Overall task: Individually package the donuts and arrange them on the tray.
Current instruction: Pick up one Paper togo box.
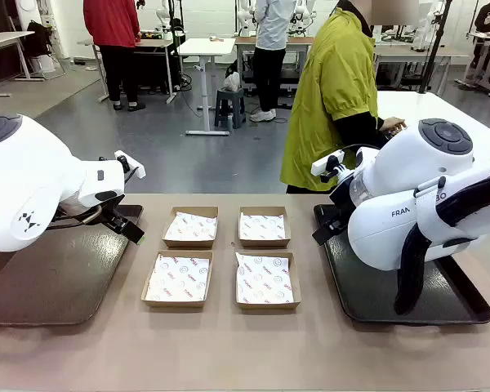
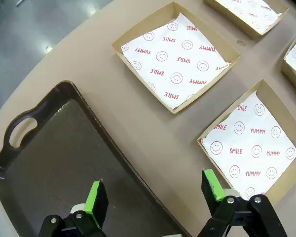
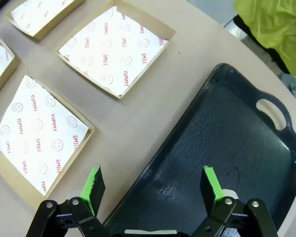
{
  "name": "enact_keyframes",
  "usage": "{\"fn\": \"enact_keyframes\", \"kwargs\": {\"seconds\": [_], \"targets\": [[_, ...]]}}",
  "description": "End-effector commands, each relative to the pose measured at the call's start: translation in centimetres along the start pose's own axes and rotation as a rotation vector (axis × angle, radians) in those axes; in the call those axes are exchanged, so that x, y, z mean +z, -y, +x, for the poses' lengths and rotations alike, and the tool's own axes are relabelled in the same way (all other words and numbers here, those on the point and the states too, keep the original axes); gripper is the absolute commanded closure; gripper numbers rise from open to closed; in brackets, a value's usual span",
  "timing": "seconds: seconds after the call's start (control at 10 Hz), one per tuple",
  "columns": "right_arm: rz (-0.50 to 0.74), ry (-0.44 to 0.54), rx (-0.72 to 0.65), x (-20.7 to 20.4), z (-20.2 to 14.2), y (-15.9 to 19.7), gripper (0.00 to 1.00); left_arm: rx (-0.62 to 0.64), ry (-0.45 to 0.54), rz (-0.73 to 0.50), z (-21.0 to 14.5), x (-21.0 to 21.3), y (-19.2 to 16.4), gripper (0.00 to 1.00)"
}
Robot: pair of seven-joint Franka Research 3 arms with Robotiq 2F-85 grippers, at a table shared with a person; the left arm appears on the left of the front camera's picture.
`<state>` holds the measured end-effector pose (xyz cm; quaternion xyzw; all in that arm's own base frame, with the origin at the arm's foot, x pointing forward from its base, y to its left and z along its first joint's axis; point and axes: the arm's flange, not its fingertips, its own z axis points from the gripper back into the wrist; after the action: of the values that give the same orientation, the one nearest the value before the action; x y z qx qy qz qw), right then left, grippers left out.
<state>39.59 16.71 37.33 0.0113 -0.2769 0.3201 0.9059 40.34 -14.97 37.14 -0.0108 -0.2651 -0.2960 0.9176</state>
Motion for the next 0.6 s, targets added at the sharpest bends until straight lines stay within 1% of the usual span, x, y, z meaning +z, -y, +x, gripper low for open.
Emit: {"fn": "enact_keyframes", "kwargs": {"seconds": [0.0, 0.5], "targets": [[0.000, 0.000, 0.000, 0.00, 0.00, 0.00, 0.00, 0.000, 0.000, 0.000, 0.00, 0.00, 0.01, 0.00], [0.000, 0.000, 0.000, 0.00, 0.00, 0.00, 0.00, 0.000, 0.000, 0.000, 0.00, 0.00, 0.01, 0.00]]}}
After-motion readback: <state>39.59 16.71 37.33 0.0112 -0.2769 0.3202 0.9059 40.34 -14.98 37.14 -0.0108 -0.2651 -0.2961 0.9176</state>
